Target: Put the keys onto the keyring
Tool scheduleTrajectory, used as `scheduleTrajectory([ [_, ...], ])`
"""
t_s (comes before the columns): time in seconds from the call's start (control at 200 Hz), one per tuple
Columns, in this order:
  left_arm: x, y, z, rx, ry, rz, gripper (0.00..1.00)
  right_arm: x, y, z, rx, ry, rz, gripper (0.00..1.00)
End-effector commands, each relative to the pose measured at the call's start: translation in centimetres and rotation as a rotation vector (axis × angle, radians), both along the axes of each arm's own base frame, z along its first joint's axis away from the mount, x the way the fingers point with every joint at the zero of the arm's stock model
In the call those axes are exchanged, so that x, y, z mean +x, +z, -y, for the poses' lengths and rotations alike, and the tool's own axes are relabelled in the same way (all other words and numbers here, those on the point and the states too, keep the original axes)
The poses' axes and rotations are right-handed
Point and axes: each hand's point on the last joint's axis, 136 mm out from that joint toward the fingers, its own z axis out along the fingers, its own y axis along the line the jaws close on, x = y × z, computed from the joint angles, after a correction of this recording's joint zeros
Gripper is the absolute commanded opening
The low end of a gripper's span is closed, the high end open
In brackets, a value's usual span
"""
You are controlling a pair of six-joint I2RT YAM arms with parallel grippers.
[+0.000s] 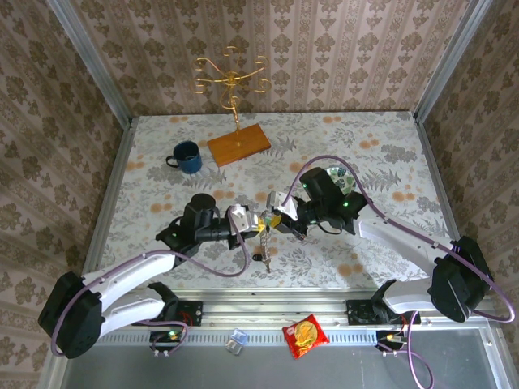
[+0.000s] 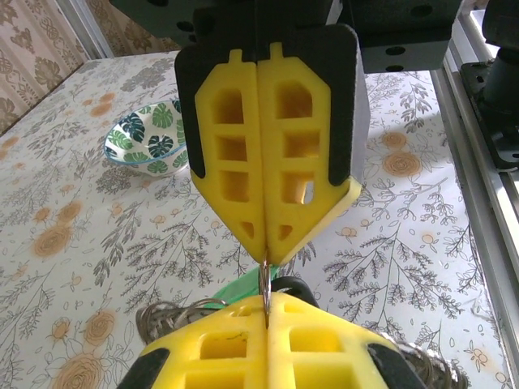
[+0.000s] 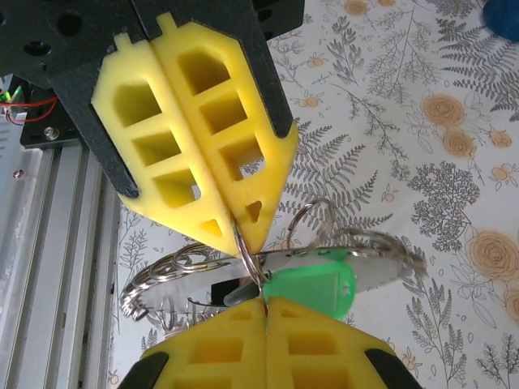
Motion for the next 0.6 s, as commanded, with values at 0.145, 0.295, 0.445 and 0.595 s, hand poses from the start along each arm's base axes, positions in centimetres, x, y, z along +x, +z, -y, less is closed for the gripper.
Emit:
scheduleTrajectory([
  [0.145,-0.3,1.5,0.5,-0.084,-0.017,0.027,0.0,0.3,-1.4,-0.9,0.045,-0.002,-0.108,0.02],
  [0.295,-0.2,1.3,0.5,-0.1,-0.004,0.02,0.0,0.1,-0.2,-1.1,0.105,0.008,-0.087,0.2],
  [0.445,0.1,1.7,0.4,-0.141,0.026,0.016,0.0,0.6,1.0,0.2,0.152,-0.034,0.007,0.3],
  [0.595,0.2,2.1,0.3,-0.189,0.041,0.0,0.0,1.4,1.5,1.3,0.175,-0.086,0.15,0.35],
])
